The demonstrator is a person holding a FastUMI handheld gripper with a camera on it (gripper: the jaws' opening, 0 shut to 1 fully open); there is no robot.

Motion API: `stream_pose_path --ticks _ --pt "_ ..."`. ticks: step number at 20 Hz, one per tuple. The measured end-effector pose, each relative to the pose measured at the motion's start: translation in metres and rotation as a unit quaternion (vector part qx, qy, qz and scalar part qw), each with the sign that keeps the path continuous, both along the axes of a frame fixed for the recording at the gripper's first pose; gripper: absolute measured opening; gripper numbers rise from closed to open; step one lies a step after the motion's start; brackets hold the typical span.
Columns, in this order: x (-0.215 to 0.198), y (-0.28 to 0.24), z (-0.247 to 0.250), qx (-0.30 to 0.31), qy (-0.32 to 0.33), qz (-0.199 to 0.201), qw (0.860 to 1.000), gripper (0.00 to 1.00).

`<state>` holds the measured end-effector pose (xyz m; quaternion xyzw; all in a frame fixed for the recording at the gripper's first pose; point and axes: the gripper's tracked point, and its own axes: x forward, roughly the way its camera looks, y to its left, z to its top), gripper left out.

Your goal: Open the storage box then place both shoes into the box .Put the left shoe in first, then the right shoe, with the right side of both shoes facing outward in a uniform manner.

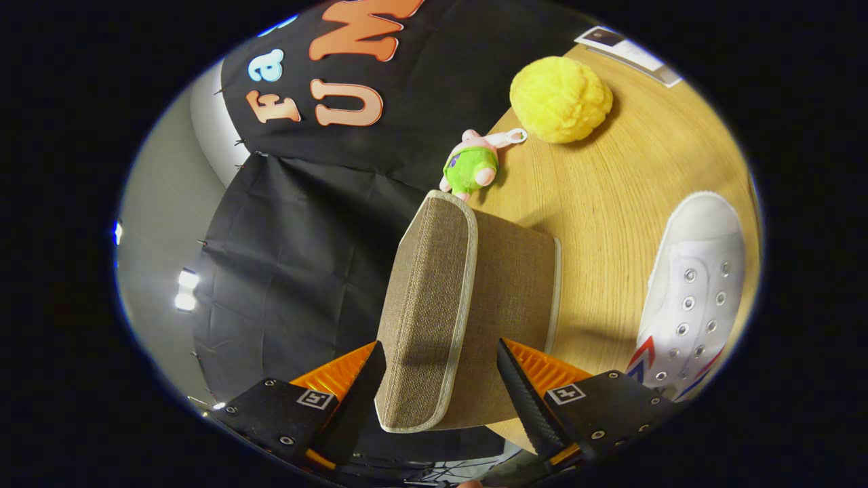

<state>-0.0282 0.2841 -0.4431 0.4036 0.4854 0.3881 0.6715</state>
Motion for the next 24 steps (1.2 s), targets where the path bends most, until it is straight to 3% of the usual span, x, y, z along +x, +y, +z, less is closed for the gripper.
stream_pose_path --ticks 3,7,13,15,16,19,20,21,24 --pt "-0.011 0.014 0.010 0.059 0.024 0.011 0.998 0.98" --pt "-0.018 0.025 0.008 0.075 0.048 0.020 0.996 0.98" --pt "-0.006 0.025 0.047 0.137 0.056 -0.023 0.989 0.92" --pt "-0.001 0.025 0.061 0.167 0.069 -0.037 0.983 0.76" --pt "0.000 0.029 0.064 0.169 0.075 -0.040 0.982 0.72" --pt "-0.004 0.050 0.043 0.123 0.081 -0.038 0.988 0.31" --pt "-0.004 0.055 0.039 0.116 0.082 -0.039 0.989 0.26" --pt "-0.004 0.058 0.039 0.111 0.079 -0.044 0.990 0.13" --pt "0.001 0.063 0.052 0.110 0.040 -0.070 0.991 0.02"
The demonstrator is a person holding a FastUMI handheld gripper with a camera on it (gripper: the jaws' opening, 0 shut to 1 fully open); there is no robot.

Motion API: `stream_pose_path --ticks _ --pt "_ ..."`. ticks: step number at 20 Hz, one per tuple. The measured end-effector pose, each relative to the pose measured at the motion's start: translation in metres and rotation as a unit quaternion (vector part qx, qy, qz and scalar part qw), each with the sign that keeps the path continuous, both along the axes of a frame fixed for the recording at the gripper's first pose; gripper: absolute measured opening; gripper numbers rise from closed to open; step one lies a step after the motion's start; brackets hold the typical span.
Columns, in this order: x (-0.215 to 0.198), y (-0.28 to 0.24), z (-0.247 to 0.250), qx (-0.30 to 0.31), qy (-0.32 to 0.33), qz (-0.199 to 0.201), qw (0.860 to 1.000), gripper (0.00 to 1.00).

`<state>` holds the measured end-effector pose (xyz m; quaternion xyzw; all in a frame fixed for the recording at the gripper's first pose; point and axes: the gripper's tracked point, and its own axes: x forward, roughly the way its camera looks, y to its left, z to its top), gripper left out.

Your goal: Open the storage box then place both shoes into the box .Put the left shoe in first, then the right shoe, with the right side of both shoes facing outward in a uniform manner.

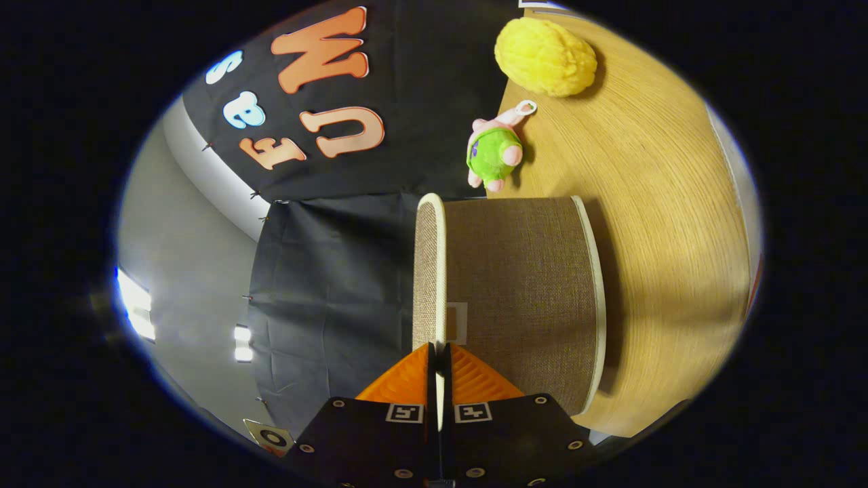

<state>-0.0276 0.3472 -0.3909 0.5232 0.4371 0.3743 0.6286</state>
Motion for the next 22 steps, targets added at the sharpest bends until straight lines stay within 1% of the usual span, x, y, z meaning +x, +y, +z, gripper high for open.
stream_pose_path --ticks 3,5,7,12,15,19,22 --pt "0.000 0.004 0.006 -0.001 -0.025 -0.014 1.000 0.00" --pt "-0.001 0.004 0.036 0.035 -0.040 -0.026 0.998 0.00" --pt "0.003 0.008 0.054 0.032 -0.061 -0.033 0.997 0.00" --pt "0.009 0.022 0.088 -0.004 -0.092 -0.041 0.995 0.00" --pt "0.007 0.042 0.108 -0.019 -0.105 -0.034 0.994 0.00" --pt "0.010 0.081 0.137 -0.043 -0.126 -0.026 0.991 0.00" --pt "0.008 0.119 0.146 -0.087 -0.153 -0.017 0.984 0.01"
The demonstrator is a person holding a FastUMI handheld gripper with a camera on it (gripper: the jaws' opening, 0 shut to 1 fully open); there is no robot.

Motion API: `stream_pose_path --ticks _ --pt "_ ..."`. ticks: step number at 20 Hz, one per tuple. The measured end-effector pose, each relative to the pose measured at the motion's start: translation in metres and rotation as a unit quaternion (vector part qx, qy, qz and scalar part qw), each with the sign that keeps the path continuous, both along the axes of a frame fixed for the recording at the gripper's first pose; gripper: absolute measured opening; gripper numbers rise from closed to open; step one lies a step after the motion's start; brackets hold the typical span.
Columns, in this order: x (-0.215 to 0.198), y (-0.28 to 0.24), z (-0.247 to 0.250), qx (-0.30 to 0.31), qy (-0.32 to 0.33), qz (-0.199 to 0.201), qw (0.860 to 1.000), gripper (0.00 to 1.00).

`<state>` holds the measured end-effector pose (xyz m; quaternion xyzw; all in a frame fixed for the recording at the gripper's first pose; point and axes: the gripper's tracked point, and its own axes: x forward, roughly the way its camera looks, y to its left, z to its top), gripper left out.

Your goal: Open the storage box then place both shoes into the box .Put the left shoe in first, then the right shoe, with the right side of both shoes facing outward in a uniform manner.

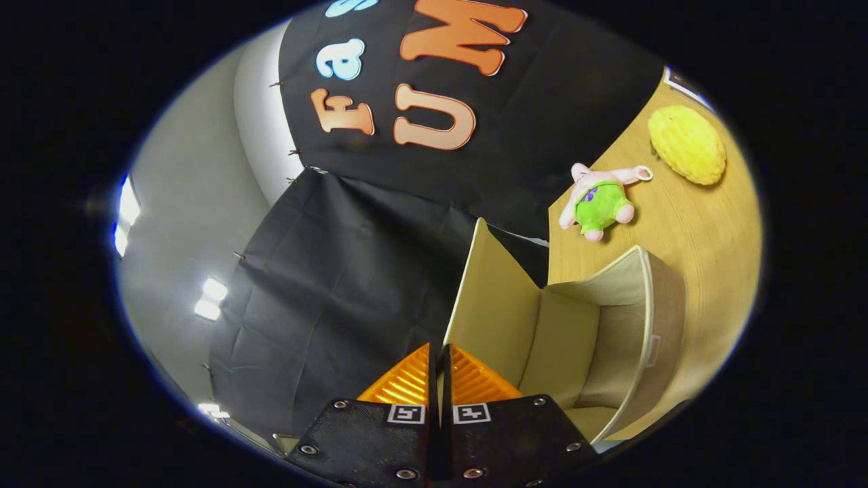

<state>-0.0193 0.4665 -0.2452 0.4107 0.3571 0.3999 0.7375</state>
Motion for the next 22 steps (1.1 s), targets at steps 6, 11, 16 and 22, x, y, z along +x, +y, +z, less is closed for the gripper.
stream_pose_path --ticks 6,11,16,22 --pt "-0.010 0.094 0.004 -0.056 -0.048 0.044 0.996 0.01" --pt "-0.006 0.151 -0.021 -0.118 -0.057 0.058 0.990 0.01" --pt "-0.020 0.173 -0.046 -0.173 -0.084 0.066 0.979 0.02" --pt "-0.024 0.193 -0.051 -0.214 -0.109 0.078 0.968 0.08"
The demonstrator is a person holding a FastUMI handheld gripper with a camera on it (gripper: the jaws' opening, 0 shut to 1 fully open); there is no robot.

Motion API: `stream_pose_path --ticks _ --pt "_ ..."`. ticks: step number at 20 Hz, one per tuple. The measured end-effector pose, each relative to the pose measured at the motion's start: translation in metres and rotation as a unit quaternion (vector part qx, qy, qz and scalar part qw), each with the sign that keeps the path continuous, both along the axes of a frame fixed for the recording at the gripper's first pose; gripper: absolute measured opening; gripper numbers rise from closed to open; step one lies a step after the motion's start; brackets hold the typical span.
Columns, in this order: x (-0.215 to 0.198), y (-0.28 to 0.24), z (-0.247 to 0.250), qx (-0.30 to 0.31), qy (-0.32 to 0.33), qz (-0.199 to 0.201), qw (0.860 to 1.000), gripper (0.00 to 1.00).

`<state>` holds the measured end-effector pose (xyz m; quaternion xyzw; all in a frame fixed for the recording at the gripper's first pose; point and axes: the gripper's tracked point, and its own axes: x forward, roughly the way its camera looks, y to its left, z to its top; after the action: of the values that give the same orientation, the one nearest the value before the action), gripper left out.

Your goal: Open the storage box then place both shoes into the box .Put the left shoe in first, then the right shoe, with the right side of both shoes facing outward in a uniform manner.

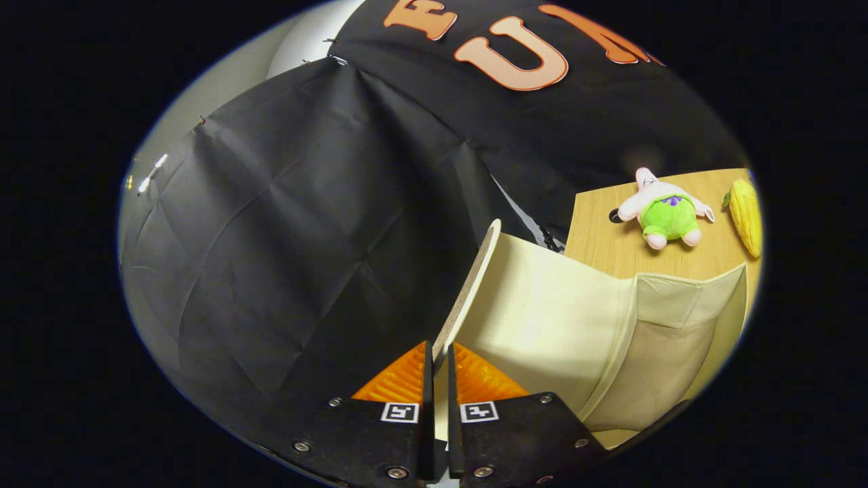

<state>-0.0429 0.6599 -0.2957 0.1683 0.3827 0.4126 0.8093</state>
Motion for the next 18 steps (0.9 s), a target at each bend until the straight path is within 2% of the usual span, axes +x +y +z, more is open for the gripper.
stream_pose_path --ticks 1,5,6,8,12,15,18 --pt "0.005 -0.003 -0.002 -0.015 -0.011 -0.005 1.000 0.15" --pt "0.025 -0.042 0.002 -0.043 -0.036 -0.037 0.998 0.89" --pt "0.031 -0.056 0.005 -0.048 -0.040 -0.049 0.997 0.96" --pt "0.047 -0.090 0.007 -0.064 -0.053 -0.073 0.994 0.98" --pt "0.082 -0.182 0.010 -0.099 -0.088 -0.148 0.980 0.98" --pt "0.101 -0.267 0.013 -0.133 -0.102 -0.221 0.961 0.98" --pt "0.103 -0.353 -0.007 -0.187 -0.104 -0.281 0.935 0.98"
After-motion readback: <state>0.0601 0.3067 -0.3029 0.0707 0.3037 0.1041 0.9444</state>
